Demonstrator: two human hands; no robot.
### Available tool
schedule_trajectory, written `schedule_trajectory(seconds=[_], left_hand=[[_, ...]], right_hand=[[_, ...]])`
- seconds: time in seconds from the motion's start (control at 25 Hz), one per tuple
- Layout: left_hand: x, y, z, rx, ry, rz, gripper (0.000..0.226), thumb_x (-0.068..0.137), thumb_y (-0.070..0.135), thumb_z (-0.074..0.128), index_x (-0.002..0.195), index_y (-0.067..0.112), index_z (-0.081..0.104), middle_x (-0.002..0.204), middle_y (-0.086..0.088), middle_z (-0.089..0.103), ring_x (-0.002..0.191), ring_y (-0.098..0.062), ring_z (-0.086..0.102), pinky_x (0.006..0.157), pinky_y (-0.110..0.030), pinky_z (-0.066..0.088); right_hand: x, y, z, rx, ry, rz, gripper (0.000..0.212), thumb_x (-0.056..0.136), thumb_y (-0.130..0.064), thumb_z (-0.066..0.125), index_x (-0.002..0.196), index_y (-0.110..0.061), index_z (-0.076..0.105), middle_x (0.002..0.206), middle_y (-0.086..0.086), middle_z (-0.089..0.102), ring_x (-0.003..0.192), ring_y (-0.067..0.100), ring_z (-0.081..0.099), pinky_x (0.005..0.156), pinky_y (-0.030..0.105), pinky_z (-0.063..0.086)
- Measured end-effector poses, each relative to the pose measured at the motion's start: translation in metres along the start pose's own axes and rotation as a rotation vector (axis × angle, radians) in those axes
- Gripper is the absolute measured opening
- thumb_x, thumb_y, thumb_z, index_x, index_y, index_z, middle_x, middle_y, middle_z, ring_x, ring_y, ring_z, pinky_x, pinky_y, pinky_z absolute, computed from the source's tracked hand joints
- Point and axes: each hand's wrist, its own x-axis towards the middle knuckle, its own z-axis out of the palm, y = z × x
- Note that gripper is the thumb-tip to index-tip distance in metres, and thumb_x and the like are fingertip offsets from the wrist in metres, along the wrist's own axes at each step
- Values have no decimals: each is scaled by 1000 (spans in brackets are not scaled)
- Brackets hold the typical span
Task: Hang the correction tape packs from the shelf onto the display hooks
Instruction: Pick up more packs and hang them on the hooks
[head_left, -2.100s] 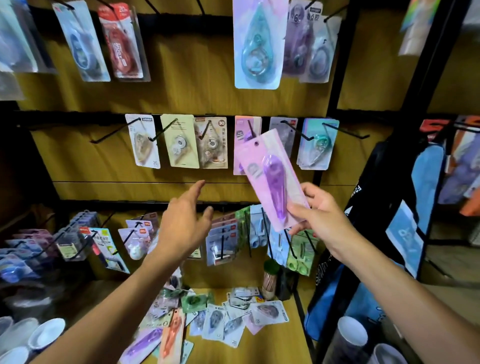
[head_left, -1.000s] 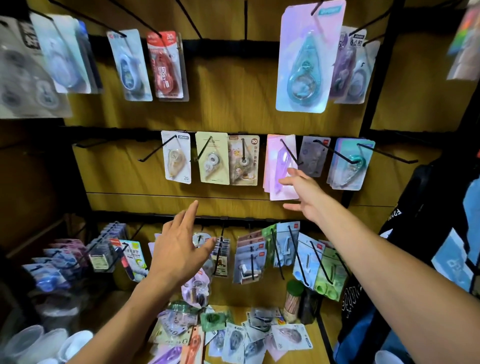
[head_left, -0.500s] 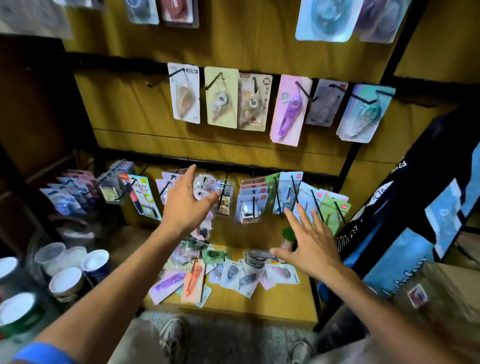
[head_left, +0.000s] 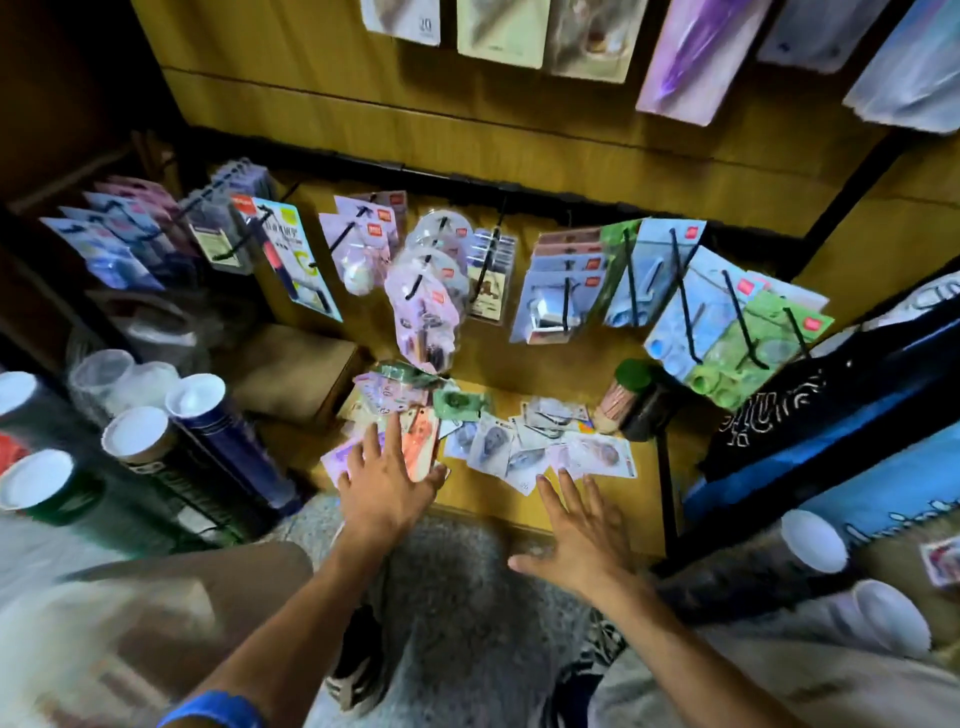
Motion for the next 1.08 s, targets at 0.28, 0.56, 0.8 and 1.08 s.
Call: schedule_trajectory(seconds=[0.28, 0.56, 0.8, 1.08], left_hand=[[72, -31, 108, 46, -296, -55, 95, 86, 60, 55, 156, 24, 0, 159, -10, 19, 139, -38, 30, 109, -55, 33], [144, -21, 198, -43, -514, -42, 99, 81, 47, 62, 156, 19, 3, 153, -11, 35, 136, -34, 40, 106, -45, 39], [178, -13, 228, -326, -422, -96, 89, 77, 39, 76, 149, 18, 28, 137, -15, 53, 123, -35, 54, 99, -36, 44], [178, 5, 233, -1008, -377, -482, 46, 93, -13, 50, 138, -5, 40, 91, -7, 58, 58, 1, 63, 46, -7, 45]], right_hand=[[138, 21, 53, 126, -111, 135, 115, 69, -82, 57, 156, -34, -1, 166, -3, -8, 152, 29, -4, 120, 50, 13], [266, 51, 48, 100, -8, 121, 115, 75, -52, 76, 157, -28, -1, 166, 3, -8, 152, 29, 2, 120, 42, 12], [323, 76, 65, -96, -38, 129, 143, 54, -62, 84, 155, -32, -13, 163, 7, -20, 149, 39, -10, 120, 55, 8], [322, 72, 72, -158, 119, 5, 110, 76, -46, 76, 156, -26, 4, 158, 5, 23, 136, 33, 34, 105, 42, 37]])
